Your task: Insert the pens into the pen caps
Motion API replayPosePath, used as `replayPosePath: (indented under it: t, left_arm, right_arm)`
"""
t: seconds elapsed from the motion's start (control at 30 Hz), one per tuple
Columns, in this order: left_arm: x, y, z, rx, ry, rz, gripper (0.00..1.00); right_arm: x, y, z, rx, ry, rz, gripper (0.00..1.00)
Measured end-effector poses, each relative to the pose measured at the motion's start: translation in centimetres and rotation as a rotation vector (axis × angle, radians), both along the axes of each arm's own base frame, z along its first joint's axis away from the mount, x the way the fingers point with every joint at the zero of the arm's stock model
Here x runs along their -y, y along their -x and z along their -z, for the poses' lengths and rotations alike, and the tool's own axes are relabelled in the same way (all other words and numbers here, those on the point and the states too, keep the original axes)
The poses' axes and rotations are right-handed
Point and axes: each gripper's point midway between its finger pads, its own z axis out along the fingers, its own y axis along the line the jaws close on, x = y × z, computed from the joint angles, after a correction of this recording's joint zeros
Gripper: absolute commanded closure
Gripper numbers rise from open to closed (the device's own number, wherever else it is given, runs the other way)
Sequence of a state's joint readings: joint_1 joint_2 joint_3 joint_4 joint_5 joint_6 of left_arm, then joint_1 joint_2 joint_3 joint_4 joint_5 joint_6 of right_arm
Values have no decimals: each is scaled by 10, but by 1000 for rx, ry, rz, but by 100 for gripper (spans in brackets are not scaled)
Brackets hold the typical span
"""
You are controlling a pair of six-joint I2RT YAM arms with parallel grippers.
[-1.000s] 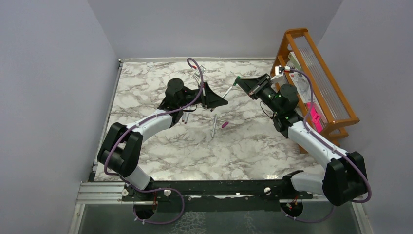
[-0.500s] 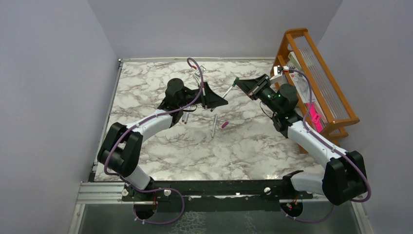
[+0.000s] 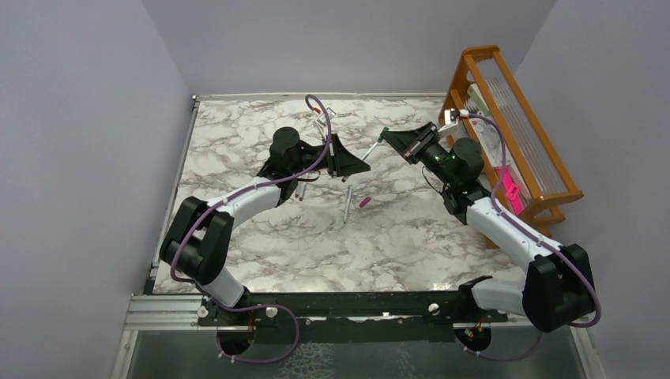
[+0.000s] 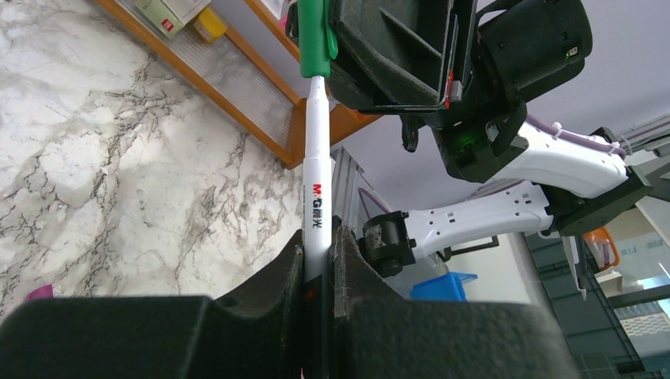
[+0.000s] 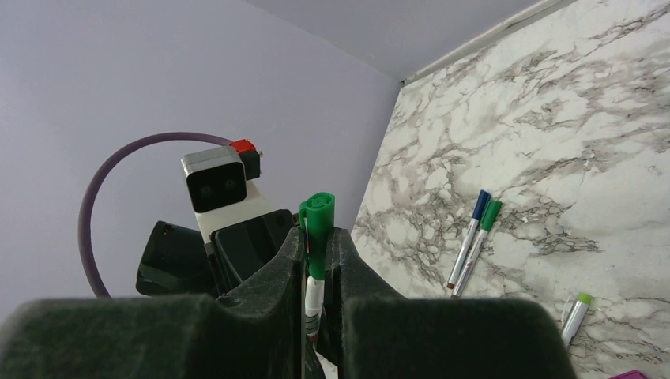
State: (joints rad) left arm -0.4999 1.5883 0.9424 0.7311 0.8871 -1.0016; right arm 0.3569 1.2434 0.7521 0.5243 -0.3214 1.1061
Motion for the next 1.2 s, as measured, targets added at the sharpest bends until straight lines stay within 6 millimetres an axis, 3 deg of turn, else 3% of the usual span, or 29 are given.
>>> replayPosePath:
  t: [0.53,0.73,1.2]
  left_arm:
    - [1,2,0,2,1,6,100]
    - [1,2,1,-3,-2,7,100]
    - [9,-3,-15,11,17,26,100]
  right_arm:
    - [-4,4,-3,15,-2,-35,99]
    - [-4,7,5,3,-2,-40,99]
    - [-1,10,-7,57,-42,-43,99]
